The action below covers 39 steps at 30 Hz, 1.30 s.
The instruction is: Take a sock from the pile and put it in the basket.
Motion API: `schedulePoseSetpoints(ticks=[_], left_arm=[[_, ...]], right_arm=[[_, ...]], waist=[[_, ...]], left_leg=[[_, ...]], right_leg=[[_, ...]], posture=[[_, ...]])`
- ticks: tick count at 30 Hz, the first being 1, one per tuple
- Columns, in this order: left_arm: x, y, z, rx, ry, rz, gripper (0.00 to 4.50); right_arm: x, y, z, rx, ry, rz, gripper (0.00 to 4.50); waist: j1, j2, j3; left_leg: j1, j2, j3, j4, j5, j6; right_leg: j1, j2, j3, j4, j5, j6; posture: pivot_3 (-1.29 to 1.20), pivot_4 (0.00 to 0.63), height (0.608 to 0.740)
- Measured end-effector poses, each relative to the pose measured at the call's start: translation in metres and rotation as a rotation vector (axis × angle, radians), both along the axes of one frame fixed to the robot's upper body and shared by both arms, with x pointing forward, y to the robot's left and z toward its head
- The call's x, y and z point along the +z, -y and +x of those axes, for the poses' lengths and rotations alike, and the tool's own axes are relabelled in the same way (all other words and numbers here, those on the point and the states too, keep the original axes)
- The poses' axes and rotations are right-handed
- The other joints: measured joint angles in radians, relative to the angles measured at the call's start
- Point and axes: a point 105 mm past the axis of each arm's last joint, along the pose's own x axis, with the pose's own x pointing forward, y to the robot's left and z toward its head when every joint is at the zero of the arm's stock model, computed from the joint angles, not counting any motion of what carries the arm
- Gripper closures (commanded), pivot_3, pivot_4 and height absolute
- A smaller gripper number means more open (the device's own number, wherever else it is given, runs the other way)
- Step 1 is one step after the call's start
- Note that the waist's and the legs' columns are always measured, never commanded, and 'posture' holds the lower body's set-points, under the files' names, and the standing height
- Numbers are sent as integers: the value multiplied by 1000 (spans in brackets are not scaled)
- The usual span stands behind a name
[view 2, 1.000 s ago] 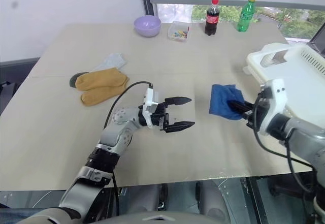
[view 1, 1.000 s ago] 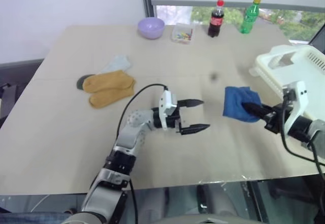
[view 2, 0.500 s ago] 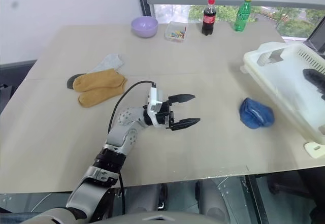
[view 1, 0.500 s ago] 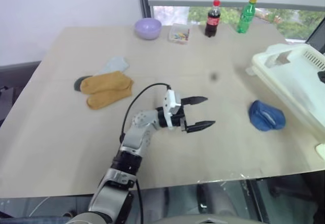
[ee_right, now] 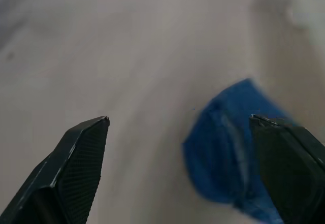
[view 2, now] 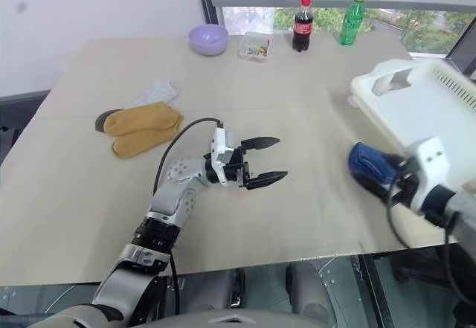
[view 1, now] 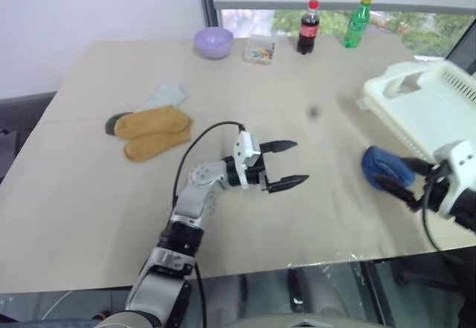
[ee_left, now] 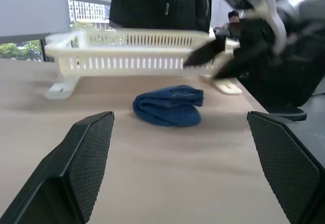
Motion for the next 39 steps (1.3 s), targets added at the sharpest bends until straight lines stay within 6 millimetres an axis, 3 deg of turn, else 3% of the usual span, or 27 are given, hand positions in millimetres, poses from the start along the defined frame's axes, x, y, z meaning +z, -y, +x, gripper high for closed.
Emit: schedulePoseSetpoints(ticks=[10,16,29,33,39], left_arm=[[0,-1,0,-6,0,9,0],[-1,0,0,-6,2,15,0],[-2,1,1,5,4,16,0],[-2,0,2,14,2,15,0],[-2,0,3,23,0,15,0]], right_arm=[[-9,8,14,-30,103,-130,20],[-41,13,21,-49,8,-140,20],[-45,13,53,-106,-24,-37,20],[-45,13,61,-142,-35,-24,1328],[-44,17,64,-188,-40,-45,4309]], waist=[[-1,0,0],[1,0,0],[-4,0,0],[-4,0,0],[-4,-1,-1]], left_leg=[[0,0,0,1,0,0],[0,0,0,1,0,0],[1,0,0,1,0,0],[1,0,0,1,0,0],[2,0,0,1,0,0]], right_leg=[[0,1,0,0,0,0],[0,1,1,0,0,0],[1,1,1,1,0,0],[1,1,1,1,0,0],[2,2,1,1,0,0]], posture=[[0,150,740],[0,150,740],[0,150,740],[0,150,740],[0,150,740]])
